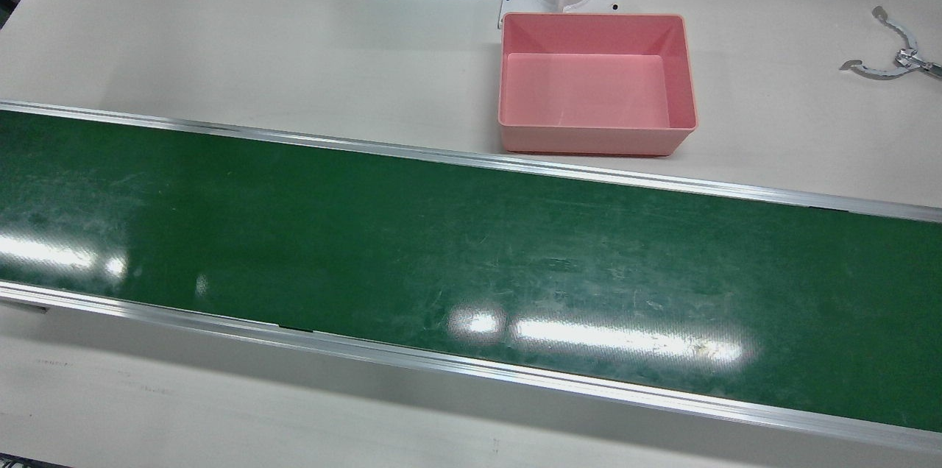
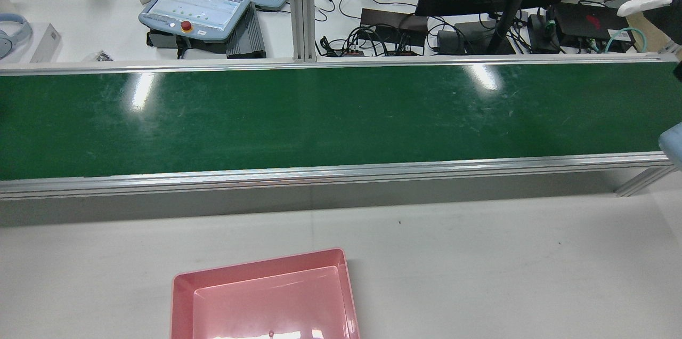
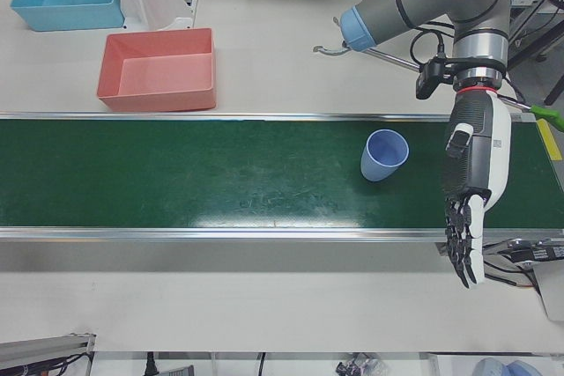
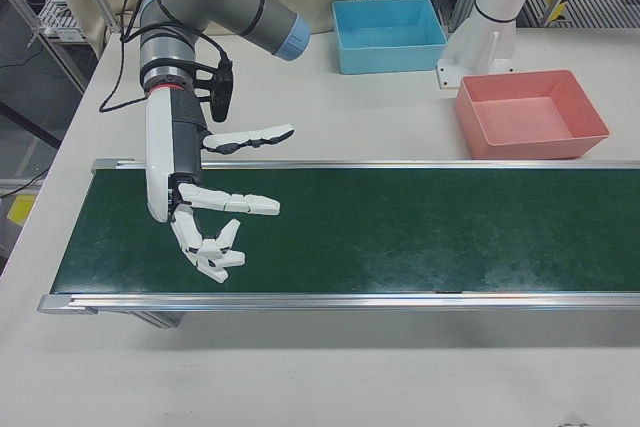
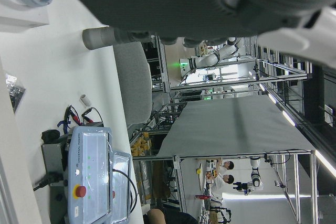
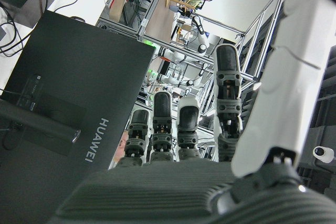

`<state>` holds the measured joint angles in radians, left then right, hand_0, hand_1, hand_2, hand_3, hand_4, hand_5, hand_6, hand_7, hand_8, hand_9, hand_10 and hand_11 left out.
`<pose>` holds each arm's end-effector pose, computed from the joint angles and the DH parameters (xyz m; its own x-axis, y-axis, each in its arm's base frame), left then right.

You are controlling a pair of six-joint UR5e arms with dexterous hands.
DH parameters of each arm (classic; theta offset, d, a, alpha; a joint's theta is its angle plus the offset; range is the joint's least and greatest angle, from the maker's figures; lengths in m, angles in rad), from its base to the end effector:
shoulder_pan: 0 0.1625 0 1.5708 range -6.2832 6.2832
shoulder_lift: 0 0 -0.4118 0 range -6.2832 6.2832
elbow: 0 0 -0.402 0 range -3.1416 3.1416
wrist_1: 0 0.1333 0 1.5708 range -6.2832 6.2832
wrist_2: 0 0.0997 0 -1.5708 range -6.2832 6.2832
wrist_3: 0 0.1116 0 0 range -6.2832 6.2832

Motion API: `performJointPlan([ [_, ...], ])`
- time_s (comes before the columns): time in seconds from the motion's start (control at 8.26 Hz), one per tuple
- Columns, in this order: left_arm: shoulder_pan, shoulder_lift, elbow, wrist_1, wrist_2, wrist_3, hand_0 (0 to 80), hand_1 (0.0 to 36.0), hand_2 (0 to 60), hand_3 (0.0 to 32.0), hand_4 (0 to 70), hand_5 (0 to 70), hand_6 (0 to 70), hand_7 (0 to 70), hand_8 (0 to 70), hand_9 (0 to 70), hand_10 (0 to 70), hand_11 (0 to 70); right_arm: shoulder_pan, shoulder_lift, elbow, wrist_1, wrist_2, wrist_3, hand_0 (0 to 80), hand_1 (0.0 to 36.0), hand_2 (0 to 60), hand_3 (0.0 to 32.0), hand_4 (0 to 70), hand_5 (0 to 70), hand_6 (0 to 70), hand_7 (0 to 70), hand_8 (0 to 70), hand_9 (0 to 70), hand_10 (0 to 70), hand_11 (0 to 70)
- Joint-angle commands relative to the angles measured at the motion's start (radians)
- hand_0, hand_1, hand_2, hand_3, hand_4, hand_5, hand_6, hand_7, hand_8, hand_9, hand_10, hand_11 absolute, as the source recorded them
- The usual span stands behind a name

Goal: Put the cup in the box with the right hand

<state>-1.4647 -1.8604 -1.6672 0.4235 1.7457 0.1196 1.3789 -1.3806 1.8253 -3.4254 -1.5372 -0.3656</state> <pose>-0.0501 -0.6048 0.5095 -0.9535 -0.2797 -0.1128 0.1186 -0.0039 -0.9929 0.0264 -0.5826 0.4745 -0.9331 0.0914 0.3479 -0.3245 0.2034 -0.9238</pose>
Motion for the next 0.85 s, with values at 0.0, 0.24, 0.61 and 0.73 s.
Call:
performJointPlan([
  [0.0, 0.001, 0.000, 0.000, 0.000, 0.000, 0.000, 0.0, 0.0, 0.0, 0.0, 0.0, 0.0, 0.0, 0.0, 0.0, 0.0, 0.0, 0.0, 0.000, 0.002, 0.000, 0.000, 0.000, -0.001, 56.1, 10.6, 0.0, 0.0, 50.3, 6.5, 20.6, 70.0, 18.2, 39.1, 13.5, 20.7],
  [0.24, 0.000, 0.000, 0.000, 0.000, 0.000, 0.000, 0.0, 0.0, 0.0, 0.0, 0.0, 0.0, 0.0, 0.0, 0.0, 0.0, 0.0, 0.0, -0.001, 0.002, 0.000, 0.000, 0.000, 0.001, 56.2, 10.6, 0.0, 0.0, 49.6, 6.5, 20.2, 70.0, 17.6, 38.1, 13.1, 20.3],
  [0.61, 0.000, 0.000, 0.000, 0.000, 0.000, 0.000, 0.0, 0.0, 0.0, 0.0, 0.0, 0.0, 0.0, 0.0, 0.0, 0.0, 0.0, 0.0, -0.001, 0.002, -0.003, -0.002, 0.000, -0.001, 56.1, 10.7, 0.0, 0.0, 49.5, 6.5, 20.4, 70.0, 17.7, 38.3, 13.1, 20.2],
  [0.73, 0.000, 0.000, 0.000, 0.001, 0.000, 0.000, 0.0, 0.0, 0.0, 0.0, 0.0, 0.0, 0.0, 0.0, 0.0, 0.0, 0.0, 0.0, -0.001, 0.000, -0.003, -0.002, 0.000, -0.001, 56.1, 10.7, 0.0, 0.0, 49.7, 6.5, 20.5, 70.0, 17.8, 38.5, 13.1, 20.3],
])
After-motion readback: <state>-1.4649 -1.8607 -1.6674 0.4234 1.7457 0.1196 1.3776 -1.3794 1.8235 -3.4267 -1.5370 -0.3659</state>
